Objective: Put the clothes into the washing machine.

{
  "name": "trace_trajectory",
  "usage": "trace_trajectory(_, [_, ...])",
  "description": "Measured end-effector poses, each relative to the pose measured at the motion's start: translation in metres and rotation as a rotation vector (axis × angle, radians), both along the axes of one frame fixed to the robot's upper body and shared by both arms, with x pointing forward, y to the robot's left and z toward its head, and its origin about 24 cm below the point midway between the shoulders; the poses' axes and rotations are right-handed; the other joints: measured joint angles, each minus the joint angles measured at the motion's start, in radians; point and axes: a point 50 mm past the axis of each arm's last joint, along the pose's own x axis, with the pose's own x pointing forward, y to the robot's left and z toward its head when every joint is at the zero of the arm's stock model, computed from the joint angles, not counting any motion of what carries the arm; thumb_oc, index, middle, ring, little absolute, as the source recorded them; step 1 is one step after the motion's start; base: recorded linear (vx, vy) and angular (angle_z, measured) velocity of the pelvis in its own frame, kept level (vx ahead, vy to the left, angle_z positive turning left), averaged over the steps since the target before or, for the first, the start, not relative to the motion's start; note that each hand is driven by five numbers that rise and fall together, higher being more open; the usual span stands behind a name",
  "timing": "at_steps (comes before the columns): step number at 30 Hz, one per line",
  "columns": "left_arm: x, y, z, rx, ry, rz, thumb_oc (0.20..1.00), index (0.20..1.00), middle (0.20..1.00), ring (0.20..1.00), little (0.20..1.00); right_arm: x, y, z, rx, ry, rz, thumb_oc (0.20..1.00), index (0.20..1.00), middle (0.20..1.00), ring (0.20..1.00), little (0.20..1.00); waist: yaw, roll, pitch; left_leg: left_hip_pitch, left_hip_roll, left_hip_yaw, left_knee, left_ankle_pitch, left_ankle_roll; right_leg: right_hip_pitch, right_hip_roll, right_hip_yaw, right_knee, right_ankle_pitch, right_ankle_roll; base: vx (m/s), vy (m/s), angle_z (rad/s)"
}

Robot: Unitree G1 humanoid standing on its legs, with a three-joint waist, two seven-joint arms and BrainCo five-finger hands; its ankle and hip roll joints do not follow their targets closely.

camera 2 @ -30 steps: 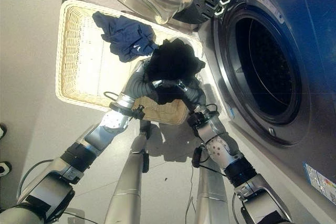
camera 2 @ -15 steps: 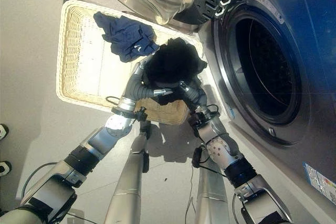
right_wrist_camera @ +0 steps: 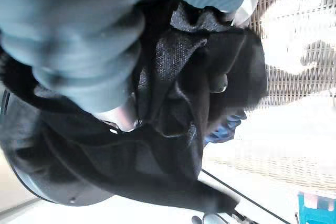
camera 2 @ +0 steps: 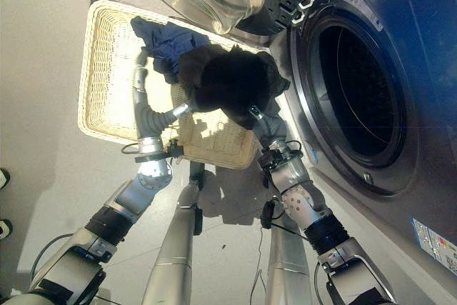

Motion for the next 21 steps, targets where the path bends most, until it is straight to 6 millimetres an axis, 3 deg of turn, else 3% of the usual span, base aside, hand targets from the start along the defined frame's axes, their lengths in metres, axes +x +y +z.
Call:
trace_trajectory(5, [0.007, 0.009, 0.001, -0.025, 0.006, 0.076, 1.0, 1.0, 1.0, 1.0, 1.0, 0.002, -0.002, 0.002, 0.014, 0.003, -0.027, 0.2, 0.2, 0.2, 0.2, 0.2, 0.0, 0.0, 0.0, -0.005, 0.0, -0.001, 0.009, -0.001, -0.001, 0.0, 0.0, -0.001, 0.0, 0.0, 0.0, 0.0, 0.0, 0.0])
trace_trajectory(9, [0.019, 0.019, -0.006, -0.016, 0.077, 0.133, 1.0, 1.0, 1.0, 1.0, 1.0, 0.016, -0.018, -0.001, 0.039, 0.06, -0.116, 0.2, 0.2, 0.2, 0.2, 0.2, -0.003, 0.0, 0.0, -0.006, 0.0, -0.001, 0.012, -0.002, -0.002, -0.001, 0.0, -0.001, 0.0, 0.0, 0.0, 0.0, 0.017, 0.0])
trace_trajectory(16, [0.034, 0.034, -0.012, -0.052, 0.175, 0.16, 1.0, 1.0, 1.0, 1.0, 1.0, 0.042, -0.067, -0.018, 0.204, 0.229, -0.273, 0.2, 0.2, 0.2, 0.2, 0.2, -0.007, 0.0, 0.0, -0.013, 0.002, 0.0, 0.01, -0.002, -0.002, -0.006, 0.002, -0.001, -0.008, 0.001, 0.0, 0.0, 0.004, 0.0])
trace_trajectory(19, [0.041, 0.04, -0.002, -0.039, 0.181, 0.177, 1.0, 1.0, 1.0, 1.0, 1.0, 0.051, -0.097, -0.017, 0.297, 0.255, -0.344, 0.2, 0.2, 0.2, 0.2, 0.2, -0.007, -0.001, 0.0, -0.029, 0.003, 0.001, 0.01, -0.002, -0.002, -0.02, 0.003, -0.001, -0.013, 0.003, -0.001, 0.0, 0.0, 0.0])
trace_trajectory(21, [0.043, 0.045, 0.009, -0.03, 0.167, 0.188, 1.0, 1.0, 1.0, 1.0, 1.0, 0.054, -0.117, -0.004, 0.392, 0.233, -0.398, 0.2, 0.2, 0.2, 0.2, 0.2, -0.008, -0.001, 0.001, -0.043, 0.004, 0.001, 0.01, -0.004, -0.004, -0.034, 0.005, -0.001, -0.014, 0.005, -0.003, 0.0, 0.0, 0.0])
